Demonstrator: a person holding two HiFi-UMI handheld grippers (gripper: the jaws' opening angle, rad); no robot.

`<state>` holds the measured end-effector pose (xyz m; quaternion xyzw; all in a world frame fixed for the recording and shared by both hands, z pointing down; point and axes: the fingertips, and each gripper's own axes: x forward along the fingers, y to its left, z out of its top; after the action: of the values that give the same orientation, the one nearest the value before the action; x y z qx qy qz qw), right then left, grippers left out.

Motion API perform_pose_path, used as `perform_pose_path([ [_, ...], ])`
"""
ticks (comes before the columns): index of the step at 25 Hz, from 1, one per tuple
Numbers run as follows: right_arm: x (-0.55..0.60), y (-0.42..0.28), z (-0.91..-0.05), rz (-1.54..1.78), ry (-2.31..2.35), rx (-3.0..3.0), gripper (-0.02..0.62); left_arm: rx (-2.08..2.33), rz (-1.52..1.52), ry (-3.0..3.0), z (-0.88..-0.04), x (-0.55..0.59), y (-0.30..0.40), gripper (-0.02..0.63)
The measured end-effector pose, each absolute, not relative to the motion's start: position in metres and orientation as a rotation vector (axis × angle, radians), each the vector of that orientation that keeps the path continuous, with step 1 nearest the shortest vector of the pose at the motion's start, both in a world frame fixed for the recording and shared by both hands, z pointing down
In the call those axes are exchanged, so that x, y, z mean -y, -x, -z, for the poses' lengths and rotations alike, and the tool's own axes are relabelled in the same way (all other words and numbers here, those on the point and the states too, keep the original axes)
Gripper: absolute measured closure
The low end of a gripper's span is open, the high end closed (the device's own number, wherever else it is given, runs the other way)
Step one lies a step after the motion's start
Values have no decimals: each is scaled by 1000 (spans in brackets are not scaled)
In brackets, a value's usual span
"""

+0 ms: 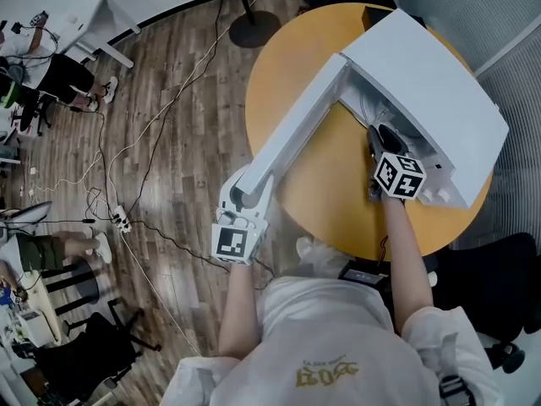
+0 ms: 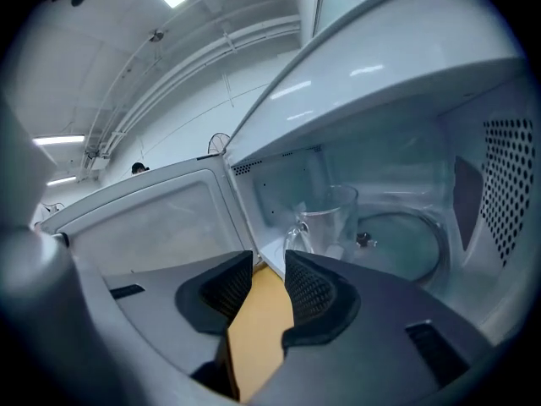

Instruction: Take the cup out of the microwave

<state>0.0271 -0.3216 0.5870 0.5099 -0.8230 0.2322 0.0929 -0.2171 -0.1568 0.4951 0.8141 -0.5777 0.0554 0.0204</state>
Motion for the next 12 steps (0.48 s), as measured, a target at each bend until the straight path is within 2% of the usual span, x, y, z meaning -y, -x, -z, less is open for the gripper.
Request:
perform_pose_path([
  [12,349,-33,-603,-716,-1536,2416,465,1796,-118,-2494,-488,161,215,430],
])
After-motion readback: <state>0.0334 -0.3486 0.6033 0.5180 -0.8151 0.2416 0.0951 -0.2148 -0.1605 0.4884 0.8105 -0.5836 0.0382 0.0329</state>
